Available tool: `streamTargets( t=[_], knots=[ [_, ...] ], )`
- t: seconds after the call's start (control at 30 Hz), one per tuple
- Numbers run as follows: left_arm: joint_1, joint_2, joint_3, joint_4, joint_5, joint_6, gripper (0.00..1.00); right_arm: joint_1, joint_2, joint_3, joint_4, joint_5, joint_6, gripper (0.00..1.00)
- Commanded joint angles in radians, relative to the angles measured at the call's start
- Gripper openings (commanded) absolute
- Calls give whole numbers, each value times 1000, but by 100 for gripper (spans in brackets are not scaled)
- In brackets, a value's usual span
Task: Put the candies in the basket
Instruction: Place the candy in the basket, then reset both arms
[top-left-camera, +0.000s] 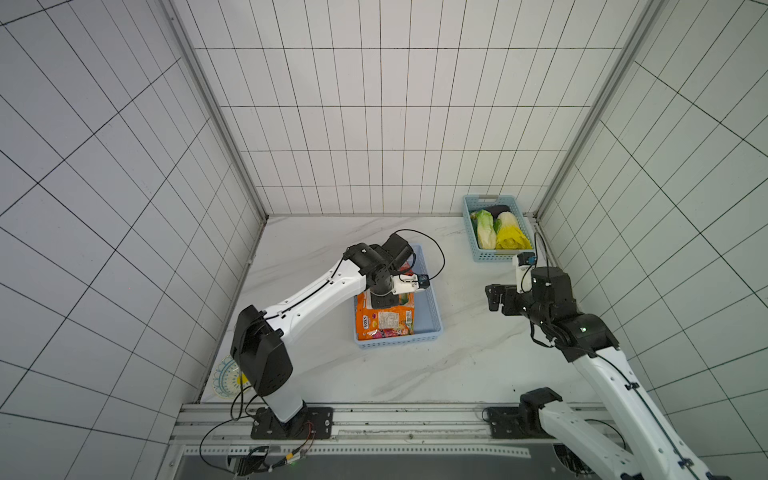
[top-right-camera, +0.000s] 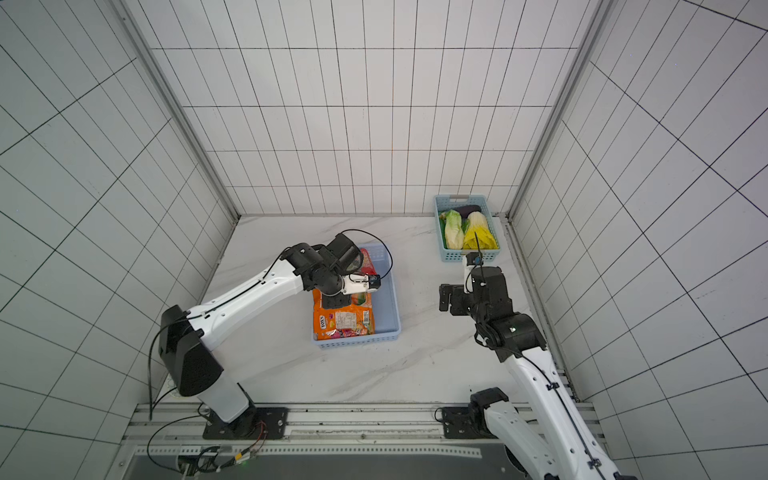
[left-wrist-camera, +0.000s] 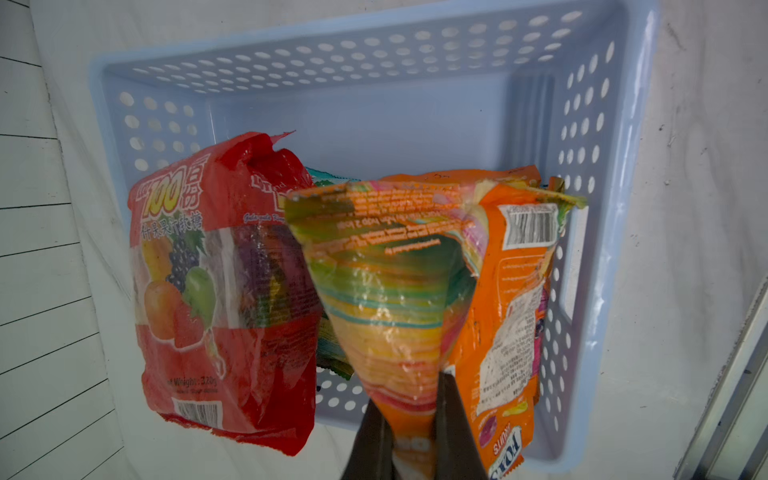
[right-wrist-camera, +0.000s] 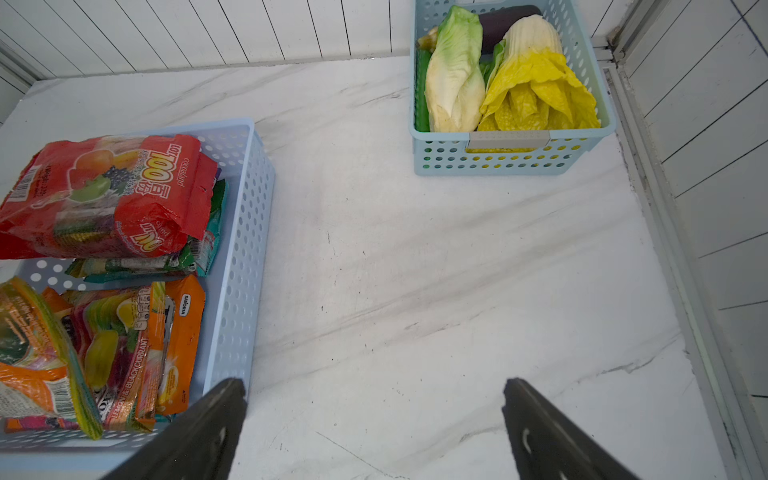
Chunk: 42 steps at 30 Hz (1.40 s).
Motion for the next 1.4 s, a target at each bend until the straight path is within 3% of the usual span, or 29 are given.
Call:
streamTargets(
  t=[0.0,0.23,0.43,0.6,0.83,1.0,1.1,1.17,1.2,1.37],
  knots=[
    [-5,6,-14,80,-42,-65,0,-6,-2,11,-5,0,-13,99],
    [-8,40,-51,99,-24,-137,0,-7,-6,10,-1,-9,-15,99],
    [-14,-9,-106,92,-13,-165,42,-8,-5,13,4,-8,-16,99],
    [-17,-128,-120,133,-7,-167,60,-7,3,26,3,-11,-10,99],
    [11,-322,-192,256,-11,-215,77,-7,8,15,32,6,14,99],
    [217,-423,-207,372,47,-323,88,-6,36,-16,120,93,40,99],
    [368,-449,-242,494,-2,-444,91,-7,55,-55,215,153,36,99],
    [488,-469,-278,550,61,-497,92,-7,68,-92,294,185,19,99],
    [550,-481,-306,586,105,-529,98,-7,75,-114,341,200,12,99],
    [783,-490,-463,779,291,-660,98,-12,101,-207,562,234,-55,99]
  ],
)
